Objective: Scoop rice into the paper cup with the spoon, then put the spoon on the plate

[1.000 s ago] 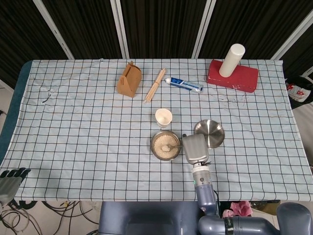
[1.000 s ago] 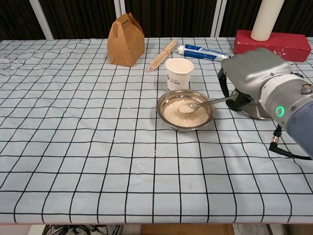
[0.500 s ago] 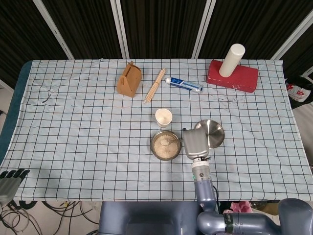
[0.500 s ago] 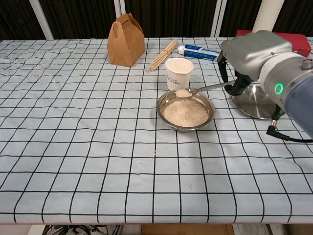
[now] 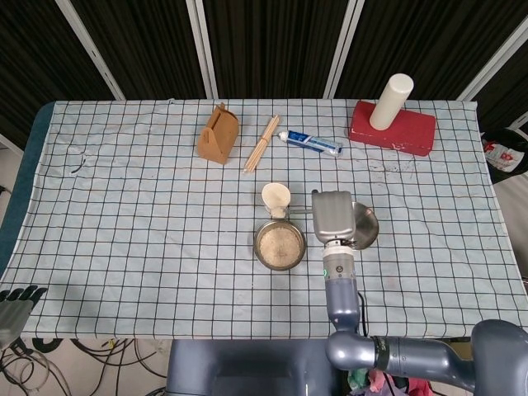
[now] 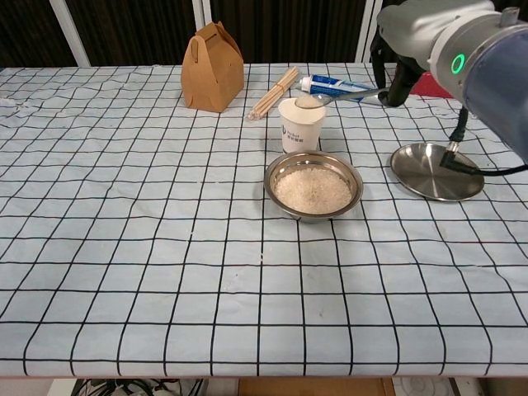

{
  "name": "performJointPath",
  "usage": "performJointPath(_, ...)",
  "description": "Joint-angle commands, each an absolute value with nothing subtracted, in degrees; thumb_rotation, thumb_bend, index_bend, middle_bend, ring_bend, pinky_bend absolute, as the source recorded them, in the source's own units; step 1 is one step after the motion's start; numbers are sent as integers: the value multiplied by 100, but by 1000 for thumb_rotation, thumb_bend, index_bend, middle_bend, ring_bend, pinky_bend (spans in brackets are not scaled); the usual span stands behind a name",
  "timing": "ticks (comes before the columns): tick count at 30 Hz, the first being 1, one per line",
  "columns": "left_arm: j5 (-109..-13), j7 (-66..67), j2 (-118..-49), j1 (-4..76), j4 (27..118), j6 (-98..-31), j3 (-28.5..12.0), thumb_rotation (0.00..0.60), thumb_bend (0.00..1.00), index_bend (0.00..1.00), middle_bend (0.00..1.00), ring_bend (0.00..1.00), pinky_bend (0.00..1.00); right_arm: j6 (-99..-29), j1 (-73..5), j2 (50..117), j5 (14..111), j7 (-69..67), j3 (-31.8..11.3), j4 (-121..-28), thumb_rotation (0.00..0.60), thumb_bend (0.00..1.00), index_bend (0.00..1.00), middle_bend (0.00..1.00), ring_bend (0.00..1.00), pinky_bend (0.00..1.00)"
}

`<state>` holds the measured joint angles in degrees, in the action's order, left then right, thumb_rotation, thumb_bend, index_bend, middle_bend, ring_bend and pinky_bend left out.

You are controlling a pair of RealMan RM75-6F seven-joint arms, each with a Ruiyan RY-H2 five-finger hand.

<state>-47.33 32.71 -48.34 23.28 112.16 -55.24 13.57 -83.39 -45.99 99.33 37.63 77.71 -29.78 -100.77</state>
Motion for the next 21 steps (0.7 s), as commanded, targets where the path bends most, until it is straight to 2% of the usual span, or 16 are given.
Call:
performJointPath(1,-4684,3276,-4836,2336,11229,-5532,1355,600,81,0,0,0,0,-8219,-4797,9892,3559,7805,-3104,-9793,600,415,639,1000,1000,1000)
performJointPath(10,-4574,3299,-4817,2383,11265,-5495,1369,600,81,0,0,0,0,-7951,-5186,9934,3230,7653,-3213,-8995,600,415,639,1000,1000,1000)
performJointPath(21,-4542,3366,-4817,2436,11280,-5475,1402,600,81,0,0,0,0,-7754,-5458,10016,3529,7570,-2674,-8120,600,415,639,1000,1000,1000)
